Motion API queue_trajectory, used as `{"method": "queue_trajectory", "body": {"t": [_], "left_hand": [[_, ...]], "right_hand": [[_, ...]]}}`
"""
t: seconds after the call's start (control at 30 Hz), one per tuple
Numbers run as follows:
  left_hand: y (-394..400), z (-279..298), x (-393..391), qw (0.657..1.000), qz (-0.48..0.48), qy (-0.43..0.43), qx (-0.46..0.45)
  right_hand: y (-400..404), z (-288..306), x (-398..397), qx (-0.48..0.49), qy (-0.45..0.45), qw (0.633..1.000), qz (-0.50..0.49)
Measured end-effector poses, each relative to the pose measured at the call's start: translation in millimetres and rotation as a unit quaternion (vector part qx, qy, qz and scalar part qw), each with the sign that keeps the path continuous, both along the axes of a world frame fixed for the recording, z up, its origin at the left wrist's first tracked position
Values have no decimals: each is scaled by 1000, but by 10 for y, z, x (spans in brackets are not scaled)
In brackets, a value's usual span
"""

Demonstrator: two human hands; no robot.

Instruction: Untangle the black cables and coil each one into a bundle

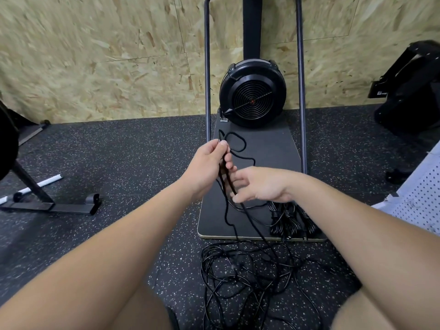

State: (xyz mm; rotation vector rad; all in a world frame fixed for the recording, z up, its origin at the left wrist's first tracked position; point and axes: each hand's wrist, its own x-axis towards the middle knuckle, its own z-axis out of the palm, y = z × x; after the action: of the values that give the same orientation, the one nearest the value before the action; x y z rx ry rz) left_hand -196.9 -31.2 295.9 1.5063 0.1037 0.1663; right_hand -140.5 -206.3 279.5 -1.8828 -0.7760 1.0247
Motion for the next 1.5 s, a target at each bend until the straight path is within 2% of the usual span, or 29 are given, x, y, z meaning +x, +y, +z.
{"method": "queue_trajectory", "body": {"t": [0.13,0.27,0.33,0.43,0.57,0.67,0.8,0.9,1.03,1.1,1.2,1.37,1.5], "left_hand": [[13,-3,80,999,10,5,-30],[52,35,84,1000,8,6,-23],[87,43,86,999,4,25,-34],[113,26,45,993,-68,80,-47],[61,-187,-114,963,-217,144,61],[-38,-366,-225,936,-273,171,140],[-134,-495,-253,951,-229,150,145],[-100,-478,-218,964,-187,151,118],[-21,-447,-174,969,-155,111,160],[-14,-459,-149,970,-150,93,167],[0,-460,-72,976,-123,65,166],[71,-351,87,993,-3,62,100],[144,-274,168,997,17,50,50]], "right_hand": [[71,-64,8,5,-95,993,-68],[38,71,-22,-19,-212,974,-71],[12,179,-12,-11,-234,969,-79],[-31,300,70,42,-218,965,-141],[-60,338,236,143,-165,950,-222],[-67,325,303,185,-129,941,-252],[-53,321,330,206,-109,933,-274],[-53,374,352,245,-86,909,-326],[-104,412,391,272,-46,891,-361],[-117,395,402,254,-21,900,-354],[-136,353,385,140,-18,930,-340],[-161,171,292,-23,-17,971,-236],[-105,21,127,-89,-31,989,-113]]}}
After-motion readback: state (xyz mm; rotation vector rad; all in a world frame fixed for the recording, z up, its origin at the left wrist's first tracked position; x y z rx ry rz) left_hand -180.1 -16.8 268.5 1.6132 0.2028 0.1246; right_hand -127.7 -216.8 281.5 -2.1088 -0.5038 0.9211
